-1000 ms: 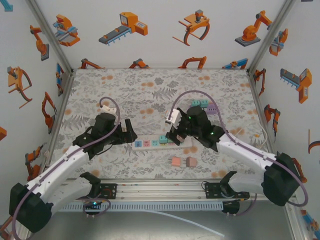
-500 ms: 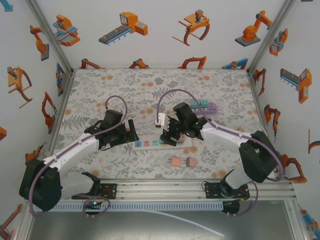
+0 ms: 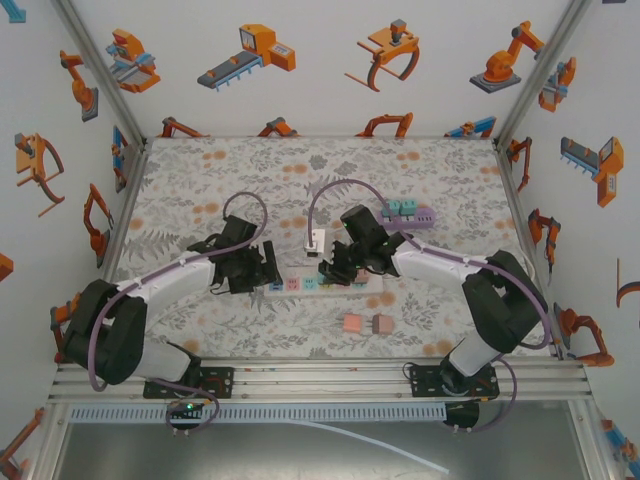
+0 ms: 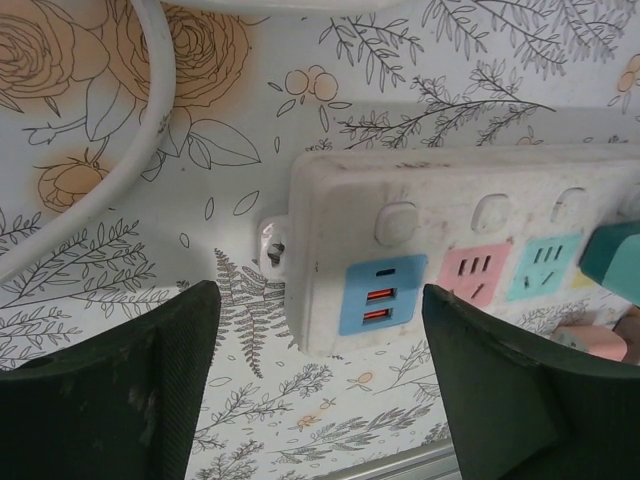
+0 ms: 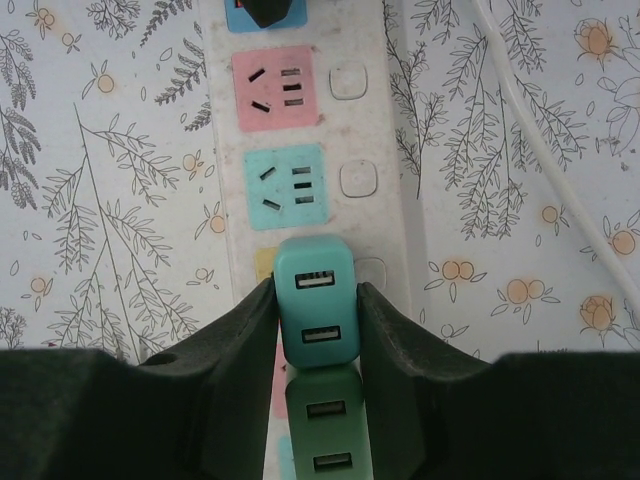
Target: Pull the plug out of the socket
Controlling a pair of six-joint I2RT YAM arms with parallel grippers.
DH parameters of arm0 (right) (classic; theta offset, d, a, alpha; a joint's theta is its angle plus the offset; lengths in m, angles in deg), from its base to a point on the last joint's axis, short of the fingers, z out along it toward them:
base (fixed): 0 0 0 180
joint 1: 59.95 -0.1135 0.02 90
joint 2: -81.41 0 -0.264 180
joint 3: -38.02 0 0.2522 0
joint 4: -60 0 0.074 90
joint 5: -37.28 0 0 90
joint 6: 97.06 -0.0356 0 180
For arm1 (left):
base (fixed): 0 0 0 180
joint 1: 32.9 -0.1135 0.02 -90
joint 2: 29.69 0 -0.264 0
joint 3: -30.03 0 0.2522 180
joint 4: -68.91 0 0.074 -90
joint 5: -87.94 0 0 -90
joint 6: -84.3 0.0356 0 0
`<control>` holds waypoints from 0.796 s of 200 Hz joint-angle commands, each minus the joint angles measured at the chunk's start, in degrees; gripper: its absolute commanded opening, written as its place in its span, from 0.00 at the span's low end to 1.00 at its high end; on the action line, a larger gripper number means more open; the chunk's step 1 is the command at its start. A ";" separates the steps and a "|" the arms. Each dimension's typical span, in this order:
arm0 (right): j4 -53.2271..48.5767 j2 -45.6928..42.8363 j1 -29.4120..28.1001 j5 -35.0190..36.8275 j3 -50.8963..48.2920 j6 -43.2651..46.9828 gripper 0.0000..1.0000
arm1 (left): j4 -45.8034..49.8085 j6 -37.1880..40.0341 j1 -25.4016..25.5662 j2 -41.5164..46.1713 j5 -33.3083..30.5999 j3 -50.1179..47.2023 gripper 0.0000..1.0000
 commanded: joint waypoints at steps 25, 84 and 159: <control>-0.51 0.22 0.23 -0.44 2.78 1.46 0.34 | 2.27 -0.33 0.18 -1.61 -0.76 1.36 0.69; -1.11 -0.18 0.14 -1.53 4.58 1.37 0.33 | 4.86 -0.27 1.39 -2.79 -4.74 1.02 0.67; -0.66 -2.19 0.12 -2.38 4.39 1.20 0.30 | 7.59 -1.98 3.71 -6.84 -11.38 1.76 0.66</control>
